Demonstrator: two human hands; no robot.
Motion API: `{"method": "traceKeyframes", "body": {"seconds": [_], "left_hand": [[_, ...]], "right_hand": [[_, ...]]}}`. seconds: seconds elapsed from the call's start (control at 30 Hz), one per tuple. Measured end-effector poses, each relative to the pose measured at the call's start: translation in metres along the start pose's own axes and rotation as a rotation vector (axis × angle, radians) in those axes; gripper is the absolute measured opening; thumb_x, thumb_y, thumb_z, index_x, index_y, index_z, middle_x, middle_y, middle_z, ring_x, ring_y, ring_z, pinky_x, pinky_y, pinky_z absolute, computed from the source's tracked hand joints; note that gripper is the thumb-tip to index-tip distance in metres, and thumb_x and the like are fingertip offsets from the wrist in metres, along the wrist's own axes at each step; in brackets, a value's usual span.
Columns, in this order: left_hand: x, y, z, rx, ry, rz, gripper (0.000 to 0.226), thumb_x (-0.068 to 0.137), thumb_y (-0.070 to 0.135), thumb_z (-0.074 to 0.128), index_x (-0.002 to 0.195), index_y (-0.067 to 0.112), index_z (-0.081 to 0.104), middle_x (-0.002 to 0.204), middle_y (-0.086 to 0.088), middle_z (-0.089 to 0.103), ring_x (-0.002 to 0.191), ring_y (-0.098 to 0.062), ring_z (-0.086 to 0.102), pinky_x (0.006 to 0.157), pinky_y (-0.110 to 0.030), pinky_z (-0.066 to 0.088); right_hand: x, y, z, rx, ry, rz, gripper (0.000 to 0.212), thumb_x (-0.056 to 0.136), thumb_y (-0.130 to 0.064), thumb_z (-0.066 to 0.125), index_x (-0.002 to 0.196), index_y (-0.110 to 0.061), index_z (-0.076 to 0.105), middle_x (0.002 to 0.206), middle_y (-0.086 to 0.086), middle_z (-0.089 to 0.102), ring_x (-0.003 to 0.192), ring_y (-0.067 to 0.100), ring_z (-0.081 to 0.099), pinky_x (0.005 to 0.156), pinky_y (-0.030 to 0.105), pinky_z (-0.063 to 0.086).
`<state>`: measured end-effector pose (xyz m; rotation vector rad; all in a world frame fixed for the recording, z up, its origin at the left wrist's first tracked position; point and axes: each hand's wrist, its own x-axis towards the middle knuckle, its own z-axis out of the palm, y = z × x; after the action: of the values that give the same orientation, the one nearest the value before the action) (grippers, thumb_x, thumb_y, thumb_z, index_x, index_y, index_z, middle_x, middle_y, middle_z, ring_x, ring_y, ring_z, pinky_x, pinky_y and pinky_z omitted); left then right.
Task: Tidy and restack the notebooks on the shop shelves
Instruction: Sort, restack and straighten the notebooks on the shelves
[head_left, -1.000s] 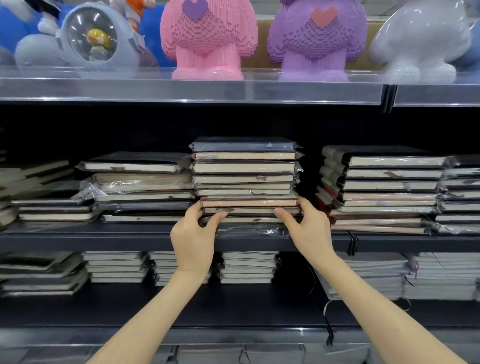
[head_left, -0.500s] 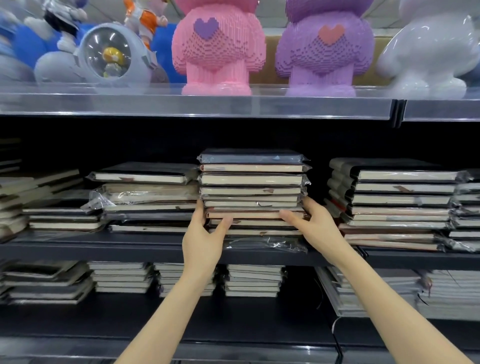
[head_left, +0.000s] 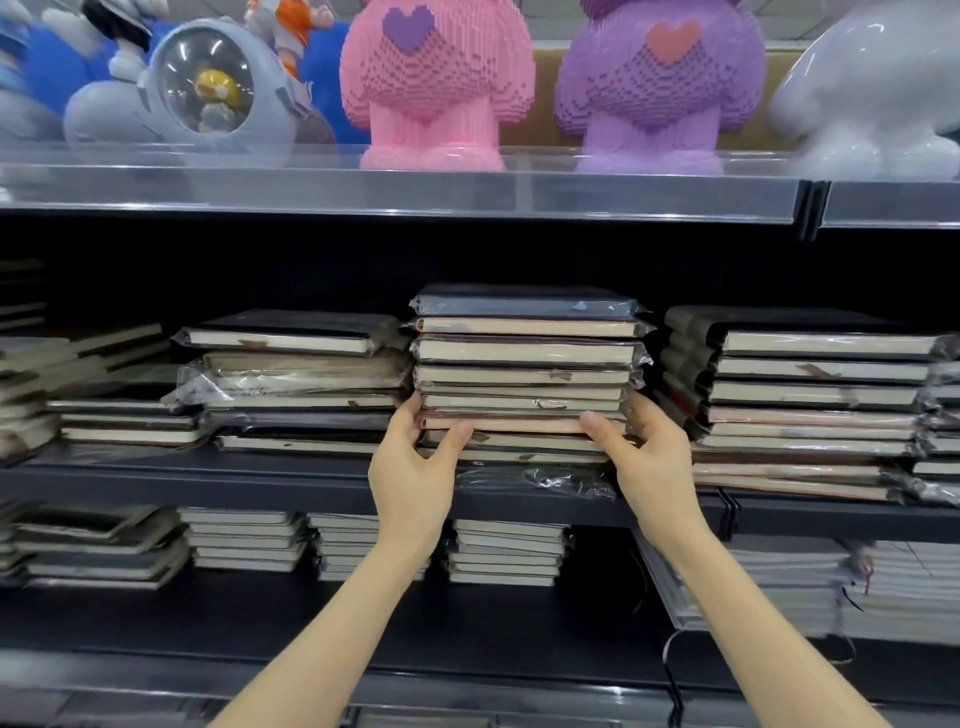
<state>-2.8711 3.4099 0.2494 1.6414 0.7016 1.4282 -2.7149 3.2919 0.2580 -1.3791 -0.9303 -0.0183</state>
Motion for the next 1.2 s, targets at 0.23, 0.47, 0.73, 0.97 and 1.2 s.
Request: {"method": "traceKeyframes", "body": {"seconds": [0.23,0.47,0.73,0.97,1.2], "left_hand": [[-0.001,0.001,0.002,-0.037,0.051,-0.011,0.045,0.081,0.024,0.073,0.119,0.023,0.05,0.098,0.032,0.047,0.109,-0.001,0.048,0.085,-0.012,0.035],[0.002,0.017,-0.018,-0.053,-0.126,-0.01,0.088,0.069,0.051,0.069,0.143,0.021,0.034,0.128,0.02,0.049,0.122,0.0,0.043,0.098,-0.015,0.032],[0.019,0.044,-0.004,-0.126,-0.077,0.031,0.091,0.075,0.064,0.049,0.149,0.017,0.024,0.15,0.006,0.034,0.137,-0.009,0.03,0.11,-0.025,0.024],[0.011,0.041,0.014,-0.001,0.063,0.042,0.068,0.093,0.035,0.05,0.147,0.002,0.025,0.087,0.023,0.038,0.06,0.036,0.036,0.065,0.011,0.027],[0.011,0.042,0.006,0.037,0.032,0.056,0.072,0.087,0.047,0.053,0.145,0.01,0.031,0.121,0.01,0.057,0.104,0.02,0.048,0.088,-0.002,0.03]], "right_hand": [[-0.005,0.0,0.006,0.071,0.164,0.01,0.042,0.077,-0.025,0.078,0.114,-0.01,0.066,0.105,-0.007,0.068,0.107,0.01,0.061,0.095,0.027,0.047],[-0.004,-0.01,-0.009,0.026,0.021,-0.028,0.053,0.076,-0.036,0.077,0.123,-0.022,0.059,0.119,-0.011,0.064,0.116,0.003,0.056,0.102,0.03,0.044],[0.021,-0.04,-0.005,0.003,-0.165,-0.051,0.099,0.07,-0.072,0.058,0.149,-0.043,0.006,0.156,-0.018,0.018,0.141,0.003,0.02,0.115,0.03,0.021],[0.018,-0.038,0.006,0.025,-0.073,-0.069,0.083,0.076,-0.056,0.058,0.148,-0.032,0.025,0.15,-0.015,0.033,0.138,0.002,0.029,0.114,0.025,0.024],[0.018,-0.041,0.002,0.019,-0.075,-0.067,0.078,0.075,-0.053,0.062,0.145,-0.034,0.032,0.143,-0.019,0.039,0.133,0.001,0.034,0.113,0.028,0.028]]}}
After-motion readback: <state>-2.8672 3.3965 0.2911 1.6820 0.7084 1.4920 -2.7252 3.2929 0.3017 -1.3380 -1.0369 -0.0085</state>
